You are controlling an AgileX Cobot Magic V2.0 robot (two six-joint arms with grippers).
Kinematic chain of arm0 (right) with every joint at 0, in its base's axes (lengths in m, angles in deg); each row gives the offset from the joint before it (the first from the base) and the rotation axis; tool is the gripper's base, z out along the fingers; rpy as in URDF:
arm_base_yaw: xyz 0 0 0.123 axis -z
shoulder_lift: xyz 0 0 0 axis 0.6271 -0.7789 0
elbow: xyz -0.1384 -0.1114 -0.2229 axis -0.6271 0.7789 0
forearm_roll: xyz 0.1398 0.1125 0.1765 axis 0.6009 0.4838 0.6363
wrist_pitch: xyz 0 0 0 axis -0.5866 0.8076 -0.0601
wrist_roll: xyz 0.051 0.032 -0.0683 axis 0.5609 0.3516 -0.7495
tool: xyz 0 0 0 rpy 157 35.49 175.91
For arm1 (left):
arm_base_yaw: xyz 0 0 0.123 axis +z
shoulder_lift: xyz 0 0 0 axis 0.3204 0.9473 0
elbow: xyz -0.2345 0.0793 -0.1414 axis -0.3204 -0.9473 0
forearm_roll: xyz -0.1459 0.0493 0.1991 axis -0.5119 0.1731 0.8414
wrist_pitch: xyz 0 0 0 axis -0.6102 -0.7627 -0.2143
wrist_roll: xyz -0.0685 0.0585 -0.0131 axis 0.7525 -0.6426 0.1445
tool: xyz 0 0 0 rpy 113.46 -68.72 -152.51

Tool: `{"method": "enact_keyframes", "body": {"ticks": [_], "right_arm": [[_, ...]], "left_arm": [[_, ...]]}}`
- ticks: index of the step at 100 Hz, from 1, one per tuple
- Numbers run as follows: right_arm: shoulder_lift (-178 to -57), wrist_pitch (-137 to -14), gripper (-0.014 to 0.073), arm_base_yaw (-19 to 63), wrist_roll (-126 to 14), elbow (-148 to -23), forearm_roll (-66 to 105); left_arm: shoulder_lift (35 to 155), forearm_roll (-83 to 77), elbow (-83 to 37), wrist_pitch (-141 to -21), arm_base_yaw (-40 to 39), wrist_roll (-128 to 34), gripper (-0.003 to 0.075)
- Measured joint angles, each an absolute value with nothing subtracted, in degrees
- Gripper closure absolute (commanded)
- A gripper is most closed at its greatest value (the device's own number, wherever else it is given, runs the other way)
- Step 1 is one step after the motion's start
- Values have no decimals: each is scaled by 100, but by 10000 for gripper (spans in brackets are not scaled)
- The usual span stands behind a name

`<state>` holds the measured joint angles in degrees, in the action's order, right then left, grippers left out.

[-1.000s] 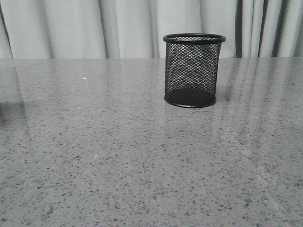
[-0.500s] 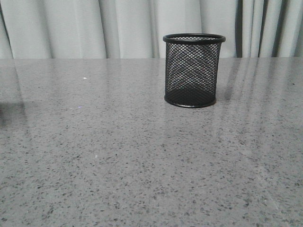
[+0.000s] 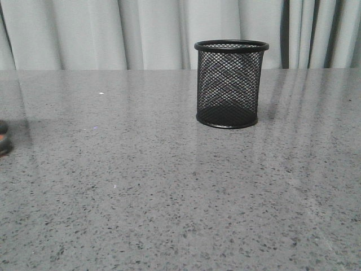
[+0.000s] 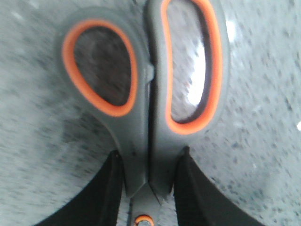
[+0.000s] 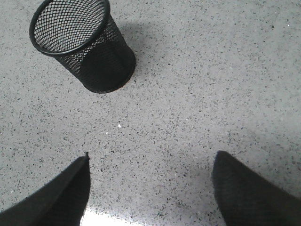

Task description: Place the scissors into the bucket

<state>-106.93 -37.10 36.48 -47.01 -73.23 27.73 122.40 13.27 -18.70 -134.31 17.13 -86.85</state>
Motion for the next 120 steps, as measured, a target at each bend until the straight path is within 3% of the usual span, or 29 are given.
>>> {"method": "enact_keyframes", "body": {"ticks": [25,45,91,120], "right_arm": [[-10693,-3710,104,3648,-4720,-7323,2884],[-10693,-3672,104,3648,-5427,-7323,4105],[-10693,-3804,104,3648,-7523,-7323,8139],[-10715,-3850,104,3648,-7900,-7552,8862]], "left_arm": [[11929,972,-1044,-13566,1701,-8569,741],[11438,972,-268,-13691,1318,-8281,741],[10827,1496,1224,-13217,-957,-7061,741],[11051,2290,1289,-12662,-2424,-6545,741]]}}
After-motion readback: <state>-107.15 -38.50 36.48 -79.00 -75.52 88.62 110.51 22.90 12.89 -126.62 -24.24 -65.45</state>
